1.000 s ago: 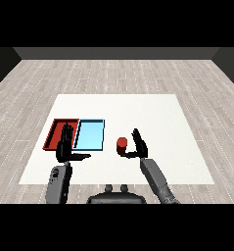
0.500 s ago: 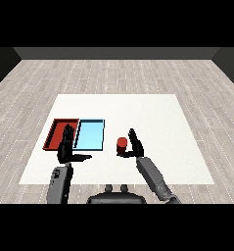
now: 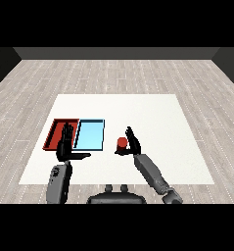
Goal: Pick the red can and put it in the red box
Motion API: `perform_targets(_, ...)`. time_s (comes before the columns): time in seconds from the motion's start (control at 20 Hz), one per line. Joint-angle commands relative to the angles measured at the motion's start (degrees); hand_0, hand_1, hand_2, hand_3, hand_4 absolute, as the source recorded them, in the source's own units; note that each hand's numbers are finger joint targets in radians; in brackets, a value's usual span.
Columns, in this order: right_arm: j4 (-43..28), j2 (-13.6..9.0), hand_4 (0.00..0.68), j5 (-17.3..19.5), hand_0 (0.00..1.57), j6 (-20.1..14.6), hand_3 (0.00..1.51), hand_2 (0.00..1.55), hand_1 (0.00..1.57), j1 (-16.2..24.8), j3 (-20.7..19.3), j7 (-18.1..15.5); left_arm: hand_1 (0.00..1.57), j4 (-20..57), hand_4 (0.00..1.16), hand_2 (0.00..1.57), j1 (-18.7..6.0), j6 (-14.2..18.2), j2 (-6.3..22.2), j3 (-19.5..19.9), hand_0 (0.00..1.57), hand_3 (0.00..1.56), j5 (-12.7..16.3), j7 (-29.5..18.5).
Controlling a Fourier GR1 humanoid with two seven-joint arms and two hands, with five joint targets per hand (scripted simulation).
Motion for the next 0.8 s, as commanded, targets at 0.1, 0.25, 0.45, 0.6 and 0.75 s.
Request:
perform_targets(0.1,4.92,0.0,0.0,-2.42,0.0,0.55,0.0,0.0,0.0,-2.65,1.64,-2.2,0.0,-3.43,0.0,0.0,0.61,1.66,-0.6,-1.12,0.0,0.0,-0.74,3.64)
perform_targets(0.25,15.63,0.0,0.0,-13.5,0.0,-0.53,0.0,0.0,0.0,-9.63,8.26,-8.03,0.0,3.37,0.0,0.0,-1.08,-0.38,-0.49,0.21,0.0,0.0,0.35,-1.67)
perform_targets(0.45,5.6,0.0,0.0,-8.68,0.0,-3.64,0.0,0.0,0.0,-7.65,6.42,0.47,0.0,0.43,0.0,0.0,-1.7,-1.0,1.6,2.5,0.0,0.0,2.12,0.57)
perform_targets(0.6,8.77,0.0,0.0,-14.88,0.0,-8.82,0.0,0.0,0.0,-9.72,12.98,-3.54,0.0,-1.05,0.0,0.0,-1.65,0.95,0.52,0.48,0.0,0.0,-0.19,2.03)
perform_targets(0.75,12.46,0.0,0.0,-15.72,0.0,-9.8,0.0,0.0,0.0,-10.09,11.08,-4.23,0.0,-4.46,0.0,0.0,1.92,-0.62,0.86,0.71,0.0,0.0,1.76,2.7)
